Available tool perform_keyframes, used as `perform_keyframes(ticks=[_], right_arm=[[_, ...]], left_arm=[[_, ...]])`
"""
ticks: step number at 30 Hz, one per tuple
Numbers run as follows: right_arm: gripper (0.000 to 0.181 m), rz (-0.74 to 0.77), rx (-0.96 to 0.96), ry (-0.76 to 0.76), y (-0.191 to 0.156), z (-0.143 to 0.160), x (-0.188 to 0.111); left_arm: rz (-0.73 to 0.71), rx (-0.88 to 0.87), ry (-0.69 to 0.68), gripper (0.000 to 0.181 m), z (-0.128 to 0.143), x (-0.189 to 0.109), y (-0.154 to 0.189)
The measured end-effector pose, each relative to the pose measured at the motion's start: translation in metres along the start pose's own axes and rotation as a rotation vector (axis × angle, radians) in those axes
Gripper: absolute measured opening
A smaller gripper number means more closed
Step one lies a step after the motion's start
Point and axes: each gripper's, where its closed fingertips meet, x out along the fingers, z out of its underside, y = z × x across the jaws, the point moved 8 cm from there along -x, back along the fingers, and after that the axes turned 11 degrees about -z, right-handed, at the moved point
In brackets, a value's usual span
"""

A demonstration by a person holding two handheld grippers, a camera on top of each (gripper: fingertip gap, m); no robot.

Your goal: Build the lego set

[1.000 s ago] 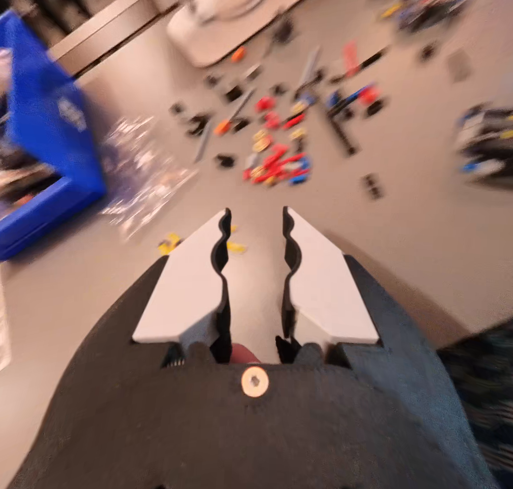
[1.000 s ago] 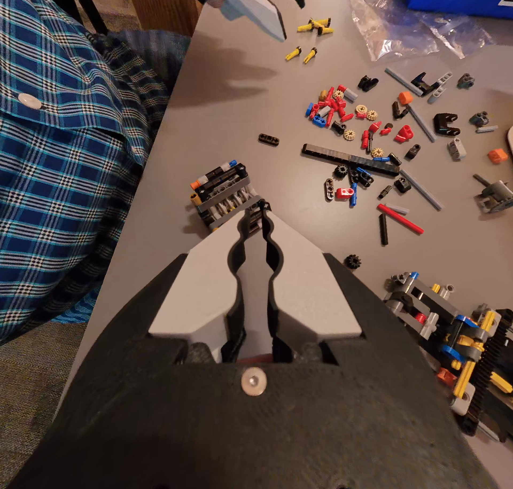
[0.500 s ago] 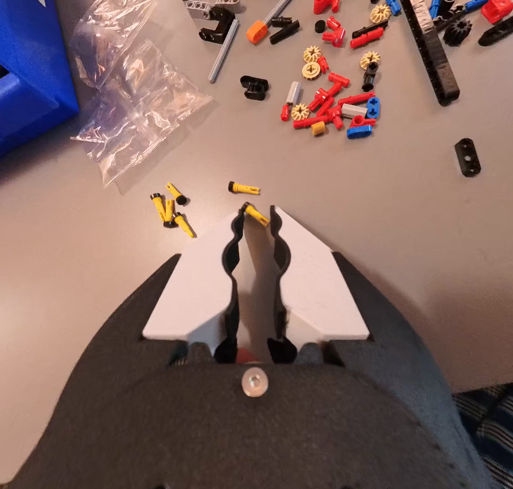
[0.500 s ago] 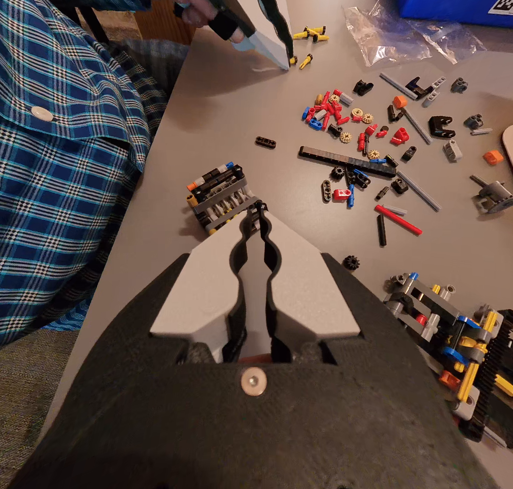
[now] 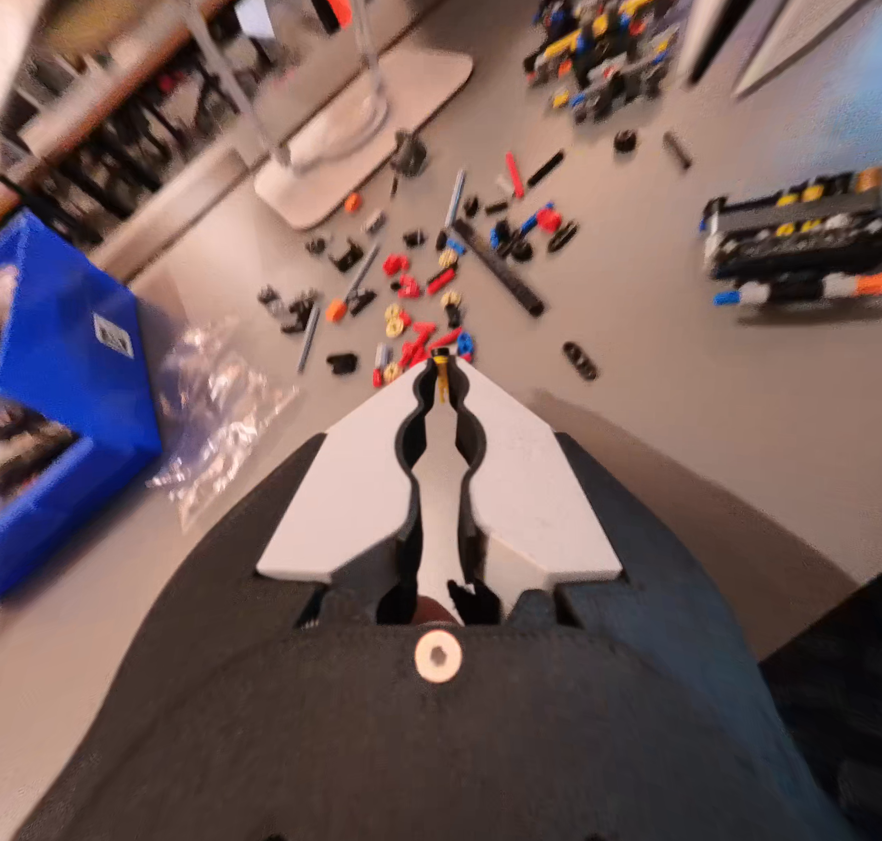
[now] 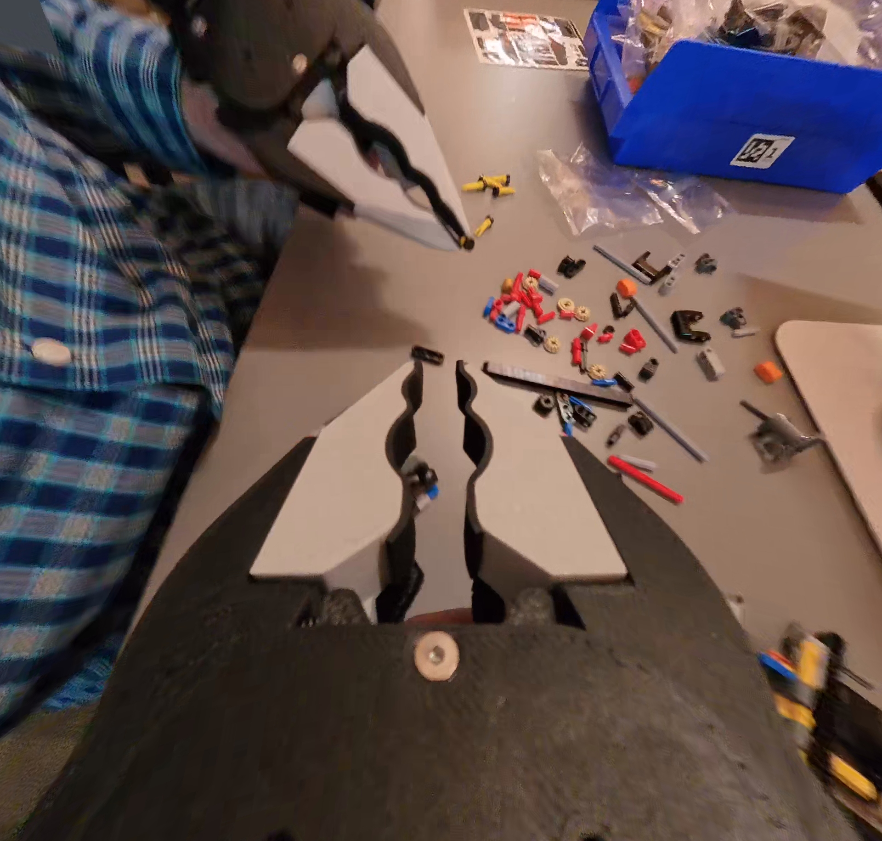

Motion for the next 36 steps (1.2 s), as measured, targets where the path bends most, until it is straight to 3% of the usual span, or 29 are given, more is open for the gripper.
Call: perform_keyframes(ticks=[1,6,11,36], right_arm=[[0.015,-0.011,0.043,0.026,0.002,-0.004,0.004],[0.016,-0.045,0.227,0.179,0.016,-0.012,0.011],[0.012,-0.077,0.312,0.174,0.021,-0.004,0.018],[0.006,-0.267,0.445,0.275,0.02,0.004,0.012]], left_arm=[[-0.005,0.043,0.033,0.003,-0.009,-0.001,0.007],[-0.026,0.27,0.194,0.002,-0.039,-0.004,0.038],[-0.042,0.339,0.259,0.002,-0.049,-0.003,0.052],[0.012,0.417,0.372,0.002,-0.057,-0.004,0.058]])
